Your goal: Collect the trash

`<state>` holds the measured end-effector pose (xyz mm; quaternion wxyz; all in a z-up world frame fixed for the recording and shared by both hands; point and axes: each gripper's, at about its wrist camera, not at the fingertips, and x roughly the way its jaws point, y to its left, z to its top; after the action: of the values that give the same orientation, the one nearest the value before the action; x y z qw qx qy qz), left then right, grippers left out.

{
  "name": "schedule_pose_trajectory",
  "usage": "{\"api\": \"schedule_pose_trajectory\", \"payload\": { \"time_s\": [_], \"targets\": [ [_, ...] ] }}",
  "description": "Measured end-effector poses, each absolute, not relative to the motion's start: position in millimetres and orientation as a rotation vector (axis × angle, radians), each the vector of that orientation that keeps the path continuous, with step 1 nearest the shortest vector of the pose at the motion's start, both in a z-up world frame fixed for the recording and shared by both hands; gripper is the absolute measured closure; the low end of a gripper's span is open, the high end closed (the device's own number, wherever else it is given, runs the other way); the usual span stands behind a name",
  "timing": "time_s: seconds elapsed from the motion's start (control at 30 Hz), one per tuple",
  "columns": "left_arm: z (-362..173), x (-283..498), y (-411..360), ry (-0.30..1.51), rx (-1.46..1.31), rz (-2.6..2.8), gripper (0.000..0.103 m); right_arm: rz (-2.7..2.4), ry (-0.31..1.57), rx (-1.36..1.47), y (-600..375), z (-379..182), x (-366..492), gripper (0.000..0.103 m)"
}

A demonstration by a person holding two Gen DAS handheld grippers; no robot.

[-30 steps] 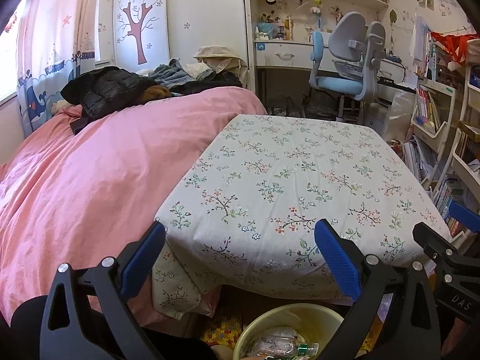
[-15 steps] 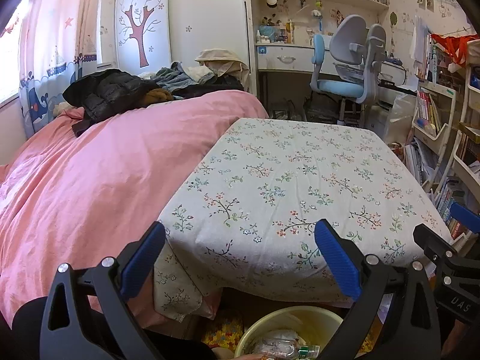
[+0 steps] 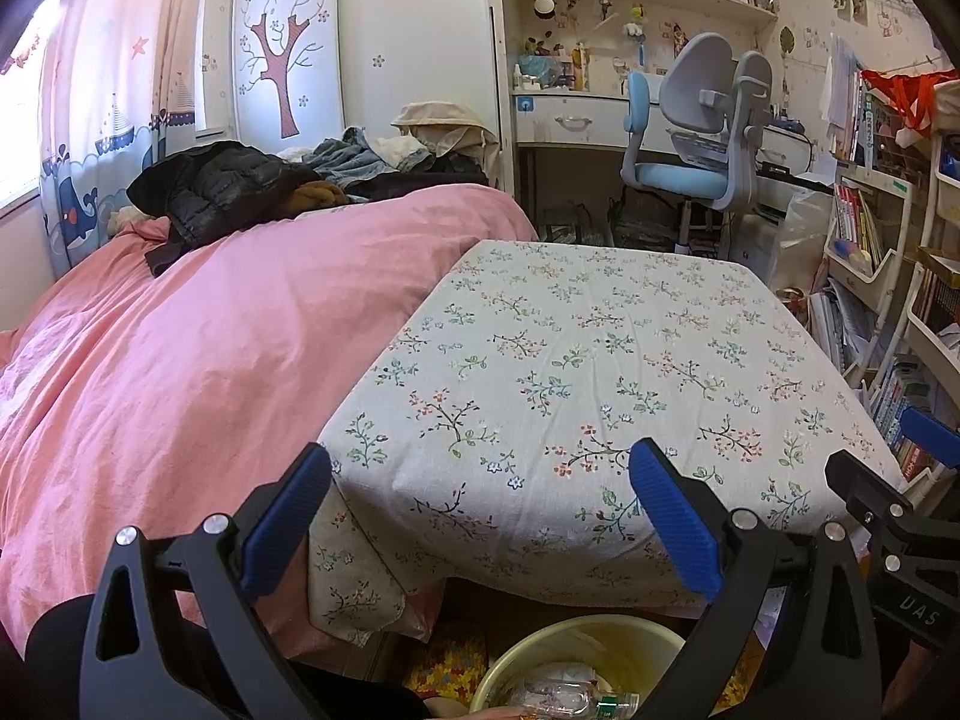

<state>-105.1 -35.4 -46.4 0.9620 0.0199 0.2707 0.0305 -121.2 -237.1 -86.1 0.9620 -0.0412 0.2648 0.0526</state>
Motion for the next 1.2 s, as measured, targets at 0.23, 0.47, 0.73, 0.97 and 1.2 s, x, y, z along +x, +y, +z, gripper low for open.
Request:
{"api": "schedule_pose_trajectory", "payload": {
  "time_s": [0.23,0.47,0.73,0.97,1.2],
  "targets": [
    [-45.5,-106.4,-36.3,0.547,0.045,0.06,0.008,0.106,0.536,-0.084,-236.7,-86.5,-121.5,0.019],
    [-44.9,-106.1,-36.2,0.546,0.045,0.06,0.008,0.107,0.534,-0.084,-236.9,-85.3,-120.8,0.019],
    [-44.9,-106.1,-36.7,0.545,0.045,0.061,0.008,0.106,0.527,-0.088,-237.5,-81.4,-119.3,0.019],
    [-45.4,-106.5,-36.7,0.545,0.045,0.06,0.008,0.106,0.522,-0.091,-238.0,-79.2,-116.9,0.019],
    [-44.7,-106.6,-37.0,0.543,0.044,0.061,0.008,0.105,0.52,-0.093,-238.0,-79.2,-118.0,0.019]
  ]
}}
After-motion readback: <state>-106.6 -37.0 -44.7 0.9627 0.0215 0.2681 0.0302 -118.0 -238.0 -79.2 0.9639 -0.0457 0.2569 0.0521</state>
